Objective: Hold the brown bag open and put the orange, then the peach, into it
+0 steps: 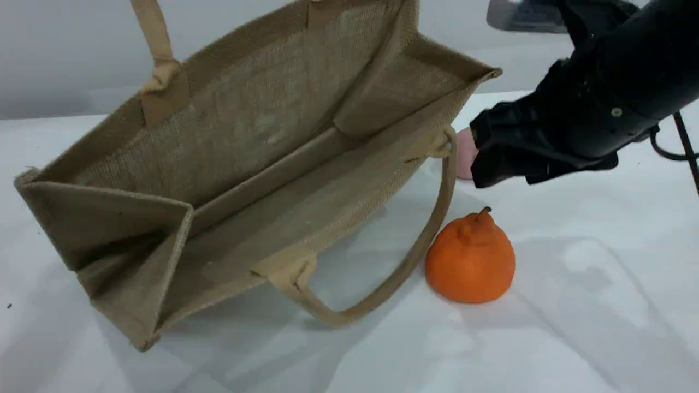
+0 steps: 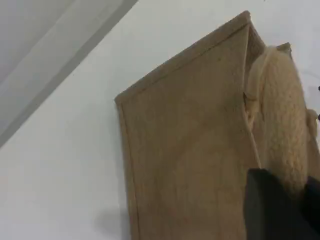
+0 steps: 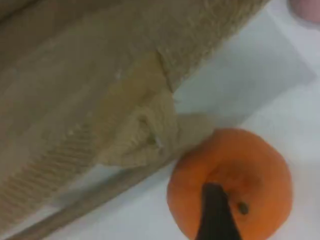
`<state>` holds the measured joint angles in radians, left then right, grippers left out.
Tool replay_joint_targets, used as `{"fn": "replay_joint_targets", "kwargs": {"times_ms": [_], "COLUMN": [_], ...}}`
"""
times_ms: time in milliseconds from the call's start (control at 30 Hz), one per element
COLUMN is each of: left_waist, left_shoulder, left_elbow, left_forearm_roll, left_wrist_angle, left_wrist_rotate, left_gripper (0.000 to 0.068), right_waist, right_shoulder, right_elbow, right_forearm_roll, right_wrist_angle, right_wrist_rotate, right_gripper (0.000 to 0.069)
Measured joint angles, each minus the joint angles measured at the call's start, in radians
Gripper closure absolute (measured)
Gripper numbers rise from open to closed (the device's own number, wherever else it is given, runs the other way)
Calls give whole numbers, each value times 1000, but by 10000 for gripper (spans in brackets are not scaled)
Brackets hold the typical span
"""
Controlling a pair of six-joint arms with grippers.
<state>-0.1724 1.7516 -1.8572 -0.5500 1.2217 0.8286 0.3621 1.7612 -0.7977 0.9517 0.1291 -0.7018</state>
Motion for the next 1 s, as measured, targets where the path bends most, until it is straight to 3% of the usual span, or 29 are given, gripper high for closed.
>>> {"fn": "replay_joint_targets", "kwargs": {"times_ms": [600, 733, 833, 900, 1000], "left_waist": [0, 0, 0, 0, 0], "left_shoulder": [0, 0, 0, 0, 0], "left_elbow": [0, 0, 0, 0, 0], "left_forearm_roll": [-8, -9, -9, -11, -32], "left_wrist_angle": [-1, -1, -1, -1, -1], "left_wrist_rotate": [-1, -1, -2, -2, -3], "left_gripper": [589, 589, 589, 589, 589], "right_waist": [8, 8, 7, 7, 2], "right_shoulder": [292, 299, 292, 273, 222], "right_elbow": [-150, -150, -150, -149, -147], "right_forearm_roll": [-5, -5, -16, -24, -65], "right_wrist_angle": [48, 47, 54, 72, 124], "right_wrist_rotate": [-42, -43, -51, -68, -77], "right_gripper": [314, 430, 598, 644, 657]}}
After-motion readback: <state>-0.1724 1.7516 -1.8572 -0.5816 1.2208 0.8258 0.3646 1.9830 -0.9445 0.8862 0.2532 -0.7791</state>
